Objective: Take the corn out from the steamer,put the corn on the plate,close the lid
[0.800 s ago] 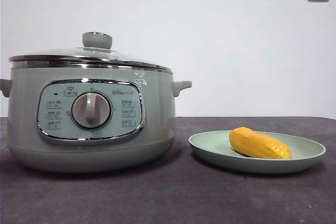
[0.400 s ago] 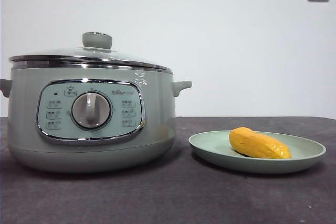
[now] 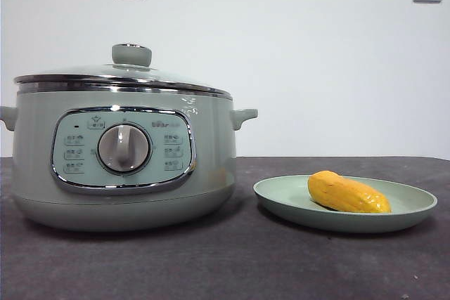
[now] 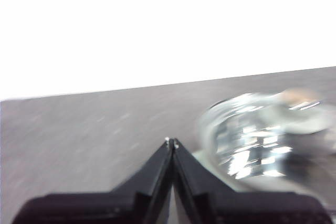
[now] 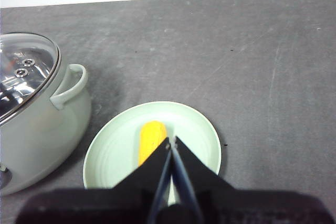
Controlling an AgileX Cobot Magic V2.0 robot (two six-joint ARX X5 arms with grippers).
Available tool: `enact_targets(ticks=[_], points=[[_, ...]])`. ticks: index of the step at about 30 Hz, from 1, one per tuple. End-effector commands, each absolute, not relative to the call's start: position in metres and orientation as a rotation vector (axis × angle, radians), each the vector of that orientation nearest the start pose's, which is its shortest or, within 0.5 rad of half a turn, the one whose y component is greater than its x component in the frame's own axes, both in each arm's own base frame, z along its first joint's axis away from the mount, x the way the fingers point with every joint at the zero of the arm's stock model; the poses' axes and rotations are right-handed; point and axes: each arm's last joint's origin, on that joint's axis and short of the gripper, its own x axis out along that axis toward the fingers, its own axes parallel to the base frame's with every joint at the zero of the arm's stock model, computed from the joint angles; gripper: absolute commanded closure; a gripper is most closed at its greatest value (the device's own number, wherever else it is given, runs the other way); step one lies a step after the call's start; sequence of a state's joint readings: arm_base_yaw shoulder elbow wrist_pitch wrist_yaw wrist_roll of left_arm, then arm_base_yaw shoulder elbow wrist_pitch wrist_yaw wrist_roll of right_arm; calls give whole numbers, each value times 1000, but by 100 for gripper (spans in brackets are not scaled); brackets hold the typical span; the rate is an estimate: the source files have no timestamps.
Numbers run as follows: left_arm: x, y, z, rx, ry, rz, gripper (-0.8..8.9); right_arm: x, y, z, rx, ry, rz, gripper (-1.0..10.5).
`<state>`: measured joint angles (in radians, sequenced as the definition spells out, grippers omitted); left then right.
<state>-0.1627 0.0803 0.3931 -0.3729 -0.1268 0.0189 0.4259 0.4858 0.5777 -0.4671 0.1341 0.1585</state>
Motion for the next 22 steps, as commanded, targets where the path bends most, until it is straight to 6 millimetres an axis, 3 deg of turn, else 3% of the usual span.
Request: enact_targets(ticks=[1,6,10,22], points=[[79,-5,217,27,92,1,817,106,44,272,58,386,254,944],[92,-3,170,-14,144,9,817,106,44,272,58,388,255,944],[95,-4,149,-21,199,-4,817,106,44,272,58,387,254,944],[96,-3,148,-21,186,1,817,106,44,270,54,403,253,944]])
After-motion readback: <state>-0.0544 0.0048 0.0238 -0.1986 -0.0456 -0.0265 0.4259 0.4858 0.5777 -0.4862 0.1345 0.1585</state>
